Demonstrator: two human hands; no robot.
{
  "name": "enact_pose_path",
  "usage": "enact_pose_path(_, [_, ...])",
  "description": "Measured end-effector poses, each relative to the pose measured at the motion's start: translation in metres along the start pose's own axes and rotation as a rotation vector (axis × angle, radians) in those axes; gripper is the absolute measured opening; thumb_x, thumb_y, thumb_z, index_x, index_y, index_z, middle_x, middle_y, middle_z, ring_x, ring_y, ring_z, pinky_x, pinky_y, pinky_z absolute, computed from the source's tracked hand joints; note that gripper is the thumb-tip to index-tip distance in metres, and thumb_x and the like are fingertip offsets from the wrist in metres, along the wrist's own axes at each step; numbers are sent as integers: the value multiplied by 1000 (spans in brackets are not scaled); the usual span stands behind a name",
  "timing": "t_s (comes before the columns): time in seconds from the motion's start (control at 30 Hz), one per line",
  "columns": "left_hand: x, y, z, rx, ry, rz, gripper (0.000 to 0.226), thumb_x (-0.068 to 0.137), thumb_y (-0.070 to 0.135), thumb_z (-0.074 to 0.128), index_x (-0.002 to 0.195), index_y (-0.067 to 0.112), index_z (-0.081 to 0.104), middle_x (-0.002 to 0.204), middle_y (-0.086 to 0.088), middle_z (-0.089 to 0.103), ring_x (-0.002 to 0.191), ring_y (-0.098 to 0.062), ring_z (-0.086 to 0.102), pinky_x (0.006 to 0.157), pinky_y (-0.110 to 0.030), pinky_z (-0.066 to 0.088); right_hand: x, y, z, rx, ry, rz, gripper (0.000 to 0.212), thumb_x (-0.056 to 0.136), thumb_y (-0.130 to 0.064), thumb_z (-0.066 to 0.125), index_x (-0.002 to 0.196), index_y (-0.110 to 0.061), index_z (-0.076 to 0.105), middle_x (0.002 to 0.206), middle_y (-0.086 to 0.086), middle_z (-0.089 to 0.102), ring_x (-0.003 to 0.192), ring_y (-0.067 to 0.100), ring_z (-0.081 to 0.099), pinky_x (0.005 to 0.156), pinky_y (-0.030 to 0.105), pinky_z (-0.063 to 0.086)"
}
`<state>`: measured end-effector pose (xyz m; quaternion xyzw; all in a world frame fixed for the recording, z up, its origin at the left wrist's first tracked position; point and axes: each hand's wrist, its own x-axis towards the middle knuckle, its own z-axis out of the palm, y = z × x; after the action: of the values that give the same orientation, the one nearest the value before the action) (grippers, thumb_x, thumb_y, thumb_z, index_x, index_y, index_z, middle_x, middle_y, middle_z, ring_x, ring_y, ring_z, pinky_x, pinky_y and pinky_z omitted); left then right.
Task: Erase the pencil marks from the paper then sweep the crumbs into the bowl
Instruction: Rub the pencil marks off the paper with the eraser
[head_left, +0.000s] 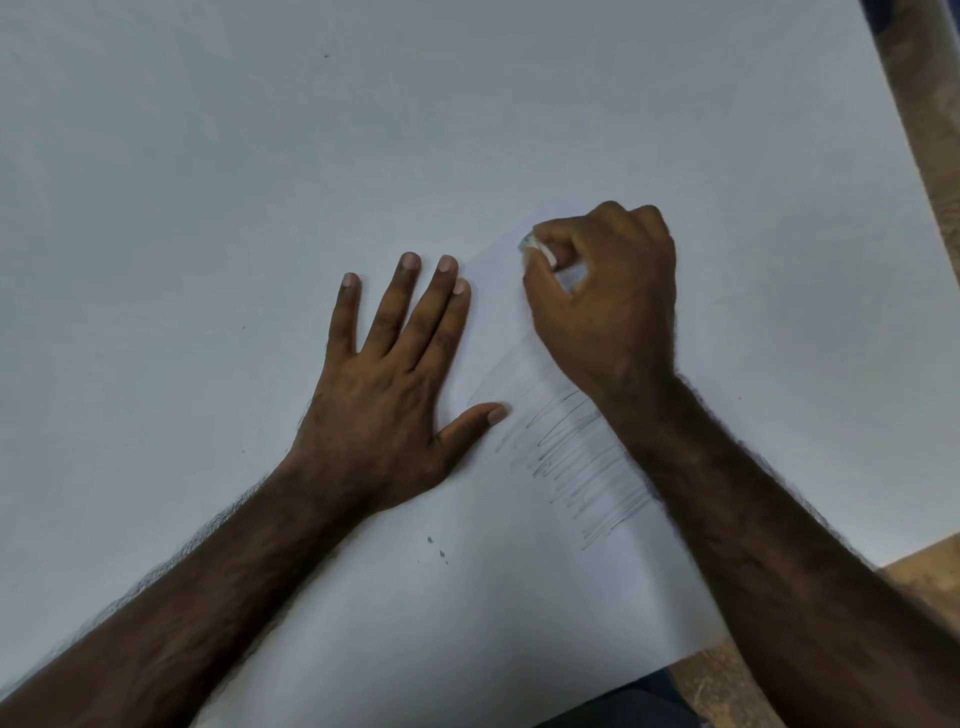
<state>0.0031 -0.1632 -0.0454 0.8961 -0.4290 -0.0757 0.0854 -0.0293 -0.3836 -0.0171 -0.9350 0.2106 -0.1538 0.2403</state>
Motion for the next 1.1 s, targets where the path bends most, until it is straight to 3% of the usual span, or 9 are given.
enact_pose_path(0.13, [0,1,-2,-19,-12,-5,94,108,73,30,174,11,7,183,-6,1,169,-31,-4,131,-69,6,-13,7,-9,58,-36,-6,16,97,-31,76,104,-17,80,98,-3,78,93,17,63,84,33,50])
enact_pose_path(0.33, [7,10,-5,-211,73,-55,77,113,52,43,169,3,28,181,-11,14,169,-31,4,133,-66,6,-24,11,-9,110,-62,-13,12,96,-28,78,100,-16,79,95,-2,78,89,17,66,84,38,55])
enact_pose_path(0.47, [18,23,-4,-262,65,-28,76,113,48,45,170,2,24,181,-14,13,169,-30,4,135,-61,7,-26,11,-7,117,-59,6,13,97,-28,77,103,-16,79,96,-3,76,91,18,65,85,43,56])
enact_pose_path(0.67, [17,23,1,-187,74,-14,75,114,48,39,170,1,23,180,-16,12,169,-31,6,135,-60,9,-40,3,-12,70,-162,-122,15,95,-23,75,103,-11,79,95,4,77,90,29,67,84,51,53])
enact_pose_path(0.73, [18,23,2,-164,78,-8,76,114,49,39,170,1,22,181,-16,12,169,-31,6,135,-61,10,-34,7,-17,7,-117,-126,12,93,-22,76,101,-14,80,93,4,76,89,32,65,82,50,51])
enact_pose_path(0.87, [17,23,3,-110,56,9,83,113,57,37,171,2,16,181,-17,7,169,-32,3,134,-62,11,-17,19,-22,-43,-14,41,12,95,-26,73,98,-16,80,94,3,77,92,34,65,87,50,49])
enact_pose_path(1.03, [17,22,5,-63,52,35,96,107,69,33,171,-1,15,181,-21,5,169,-34,1,132,-65,11,-46,-9,-15,-52,-136,-162,13,92,-23,75,100,-15,81,89,4,74,88,33,62,79,44,46])
enact_pose_path(1.1, [17,22,6,-61,55,28,100,106,73,34,171,-1,14,181,-20,4,169,-34,0,132,-65,11,-36,4,-19,-90,-70,-103,10,91,-24,74,97,-18,81,88,3,74,88,35,62,79,45,44])
